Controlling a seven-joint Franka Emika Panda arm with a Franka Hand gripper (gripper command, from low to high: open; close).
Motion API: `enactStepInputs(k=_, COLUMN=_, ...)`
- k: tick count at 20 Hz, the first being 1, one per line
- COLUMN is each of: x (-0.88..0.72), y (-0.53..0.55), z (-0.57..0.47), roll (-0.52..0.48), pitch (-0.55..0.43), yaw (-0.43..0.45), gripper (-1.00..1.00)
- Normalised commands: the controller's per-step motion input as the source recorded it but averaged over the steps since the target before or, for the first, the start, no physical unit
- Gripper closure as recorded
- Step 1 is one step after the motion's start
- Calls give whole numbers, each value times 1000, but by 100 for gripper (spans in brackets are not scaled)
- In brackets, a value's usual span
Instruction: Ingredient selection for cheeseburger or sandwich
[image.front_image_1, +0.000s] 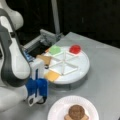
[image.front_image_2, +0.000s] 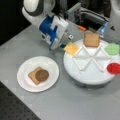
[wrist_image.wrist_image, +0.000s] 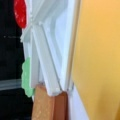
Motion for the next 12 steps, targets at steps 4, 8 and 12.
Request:
enactStepInputs(k=4, x=121, y=22, z=-28, roll=149, pitch=28, yaw=-53, gripper=-100)
enactStepInputs(k=8, x=118, y=8, z=-20, roll=128, pitch=23, yaw=-55, gripper=-100)
enactStepInputs(k=12, x=122, y=5, z=-23, roll=107, pitch=15, yaw=-57, gripper=-100)
